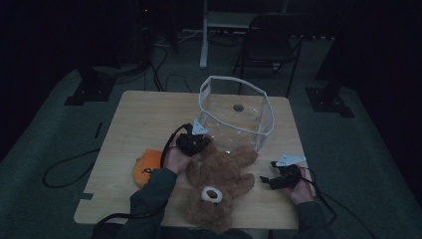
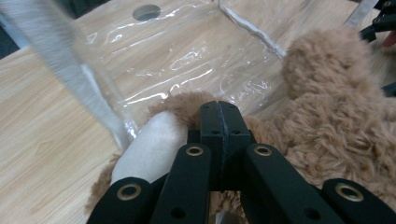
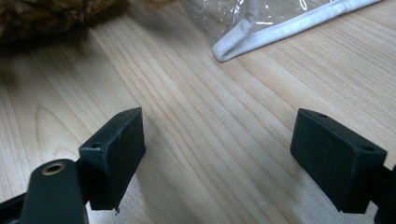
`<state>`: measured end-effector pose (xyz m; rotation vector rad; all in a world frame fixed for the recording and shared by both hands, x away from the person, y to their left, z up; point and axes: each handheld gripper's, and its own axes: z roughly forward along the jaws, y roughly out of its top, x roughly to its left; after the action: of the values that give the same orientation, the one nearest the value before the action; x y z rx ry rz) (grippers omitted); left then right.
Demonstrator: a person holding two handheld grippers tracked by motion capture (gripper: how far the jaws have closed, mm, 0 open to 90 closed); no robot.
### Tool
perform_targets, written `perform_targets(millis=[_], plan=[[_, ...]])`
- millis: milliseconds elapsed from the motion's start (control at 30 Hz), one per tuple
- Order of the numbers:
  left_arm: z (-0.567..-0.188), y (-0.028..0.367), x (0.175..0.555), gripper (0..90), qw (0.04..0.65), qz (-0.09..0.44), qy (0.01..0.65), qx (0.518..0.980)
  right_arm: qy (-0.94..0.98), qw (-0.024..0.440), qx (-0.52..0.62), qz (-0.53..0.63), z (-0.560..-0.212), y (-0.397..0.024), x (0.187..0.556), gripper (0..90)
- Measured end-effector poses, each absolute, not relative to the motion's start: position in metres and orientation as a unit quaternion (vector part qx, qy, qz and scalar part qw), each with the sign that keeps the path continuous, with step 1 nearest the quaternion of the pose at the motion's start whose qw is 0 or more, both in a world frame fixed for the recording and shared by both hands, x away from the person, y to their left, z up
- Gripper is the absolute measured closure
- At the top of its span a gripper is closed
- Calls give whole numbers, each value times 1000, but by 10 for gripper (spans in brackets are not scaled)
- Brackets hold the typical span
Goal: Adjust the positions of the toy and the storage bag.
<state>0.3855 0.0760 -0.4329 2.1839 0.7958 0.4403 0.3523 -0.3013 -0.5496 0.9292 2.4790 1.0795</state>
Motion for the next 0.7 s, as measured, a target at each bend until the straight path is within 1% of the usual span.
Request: perform_targets(millis=[267, 400, 567, 700], plan=[[-417, 113, 348, 900, 387, 198, 317, 843, 858, 140, 323, 374, -550, -301, 352, 171], [-414, 135, 330, 900, 390, 194, 328, 838, 858, 140, 323, 375, -550, -301, 352, 171], [-411, 157, 313, 900, 408, 171, 336, 832, 858, 140, 323, 374, -550, -301, 352, 172], [-411, 168, 312, 891, 406, 184, 341, 828, 858, 140, 323, 374, -550, -301, 352, 171]])
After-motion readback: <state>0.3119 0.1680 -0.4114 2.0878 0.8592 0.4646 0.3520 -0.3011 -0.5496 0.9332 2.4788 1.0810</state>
